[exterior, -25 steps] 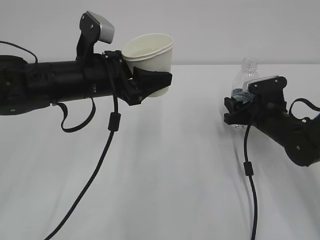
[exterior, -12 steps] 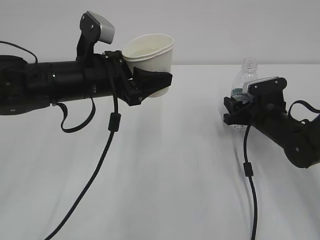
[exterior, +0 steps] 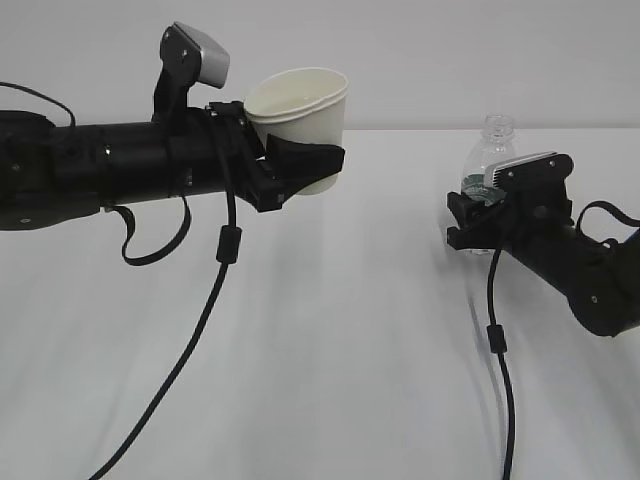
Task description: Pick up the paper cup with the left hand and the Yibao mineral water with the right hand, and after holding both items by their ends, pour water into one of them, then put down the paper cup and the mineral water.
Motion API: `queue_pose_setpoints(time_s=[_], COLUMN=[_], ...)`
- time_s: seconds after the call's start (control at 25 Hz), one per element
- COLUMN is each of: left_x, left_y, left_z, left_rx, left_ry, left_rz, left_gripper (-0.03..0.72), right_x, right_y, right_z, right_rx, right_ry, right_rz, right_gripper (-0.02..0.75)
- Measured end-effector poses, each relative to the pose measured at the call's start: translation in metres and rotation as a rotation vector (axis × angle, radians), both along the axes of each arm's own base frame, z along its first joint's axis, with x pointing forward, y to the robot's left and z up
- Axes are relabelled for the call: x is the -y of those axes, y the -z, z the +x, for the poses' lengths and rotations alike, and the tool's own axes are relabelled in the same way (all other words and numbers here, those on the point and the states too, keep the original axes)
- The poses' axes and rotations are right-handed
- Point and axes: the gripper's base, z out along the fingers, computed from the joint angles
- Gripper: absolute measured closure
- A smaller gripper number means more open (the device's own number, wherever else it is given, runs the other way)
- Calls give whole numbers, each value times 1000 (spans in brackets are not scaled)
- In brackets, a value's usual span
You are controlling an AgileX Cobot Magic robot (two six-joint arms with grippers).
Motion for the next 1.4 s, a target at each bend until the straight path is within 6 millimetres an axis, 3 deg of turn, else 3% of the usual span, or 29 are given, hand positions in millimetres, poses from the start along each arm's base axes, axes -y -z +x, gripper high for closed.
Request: queue_pose_setpoints(time_s=[0.28, 0.88, 1.4], left_x=[0, 0, 0], left_y=[0, 0, 0], left_z=[0, 0, 0], left_rx=[0, 0, 1], left_ry=[0, 0, 1], left_rz=[0, 0, 1], left_gripper=[241, 241, 241], right_x=[0, 2, 5], right_y=[0, -2, 11], right_z=[0, 0, -31], right_rx=[1, 23, 0], right_ry=[0, 26, 28], right_rz=[0, 17, 34], right_gripper=[285, 160, 153])
